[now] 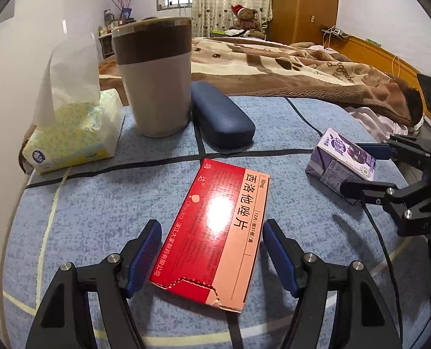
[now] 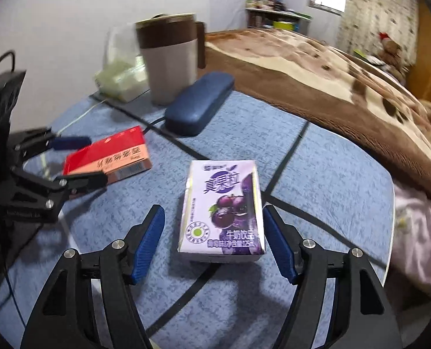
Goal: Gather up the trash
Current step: 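Grasp the red medicine box with the left gripper while the right gripper grasps the purple grape milk carton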
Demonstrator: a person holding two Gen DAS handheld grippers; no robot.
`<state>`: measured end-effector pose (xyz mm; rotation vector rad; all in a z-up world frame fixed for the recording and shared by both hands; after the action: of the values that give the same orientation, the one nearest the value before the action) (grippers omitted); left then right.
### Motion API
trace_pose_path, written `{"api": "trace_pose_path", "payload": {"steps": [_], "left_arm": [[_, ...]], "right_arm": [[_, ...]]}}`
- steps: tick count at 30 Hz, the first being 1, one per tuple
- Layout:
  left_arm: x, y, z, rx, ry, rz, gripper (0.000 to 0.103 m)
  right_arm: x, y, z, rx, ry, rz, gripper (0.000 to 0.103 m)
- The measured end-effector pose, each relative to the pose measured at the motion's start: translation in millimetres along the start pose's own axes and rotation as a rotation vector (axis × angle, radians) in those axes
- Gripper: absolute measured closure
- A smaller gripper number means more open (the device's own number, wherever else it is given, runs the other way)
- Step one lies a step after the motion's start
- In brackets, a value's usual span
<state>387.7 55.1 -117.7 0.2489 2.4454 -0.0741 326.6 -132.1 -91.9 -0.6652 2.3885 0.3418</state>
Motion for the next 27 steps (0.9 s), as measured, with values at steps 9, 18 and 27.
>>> {"api": "trace_pose_path", "payload": {"steps": [9,18,27], "left_arm": [[-4,2,16,0.008,0.043,0.017,0.031],[-1,3,12,0.010,0.034,-0.039,0.036],[7,-14,-17,0.025,-0.006,-0.045,0.038]], "right_arm": [[3,-6,3,0.041,0.000,0.063,0.033],[10,-9,0,0.069,-0.016,0.133,0.046],[17,1,-19,0.086,-0.063,0.142,0.047]]}}
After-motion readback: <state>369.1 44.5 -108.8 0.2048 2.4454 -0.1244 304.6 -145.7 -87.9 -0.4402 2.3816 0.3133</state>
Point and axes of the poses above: each gripper's, at about its wrist camera, not at the fingertips, and z roughly the way its jaws point, y to its left, x to its underside, the point moved 4 cm from there along z, roughly the way its jaws point, and after that the axes turned 2 degrees about -x, right-handed, at the moved point
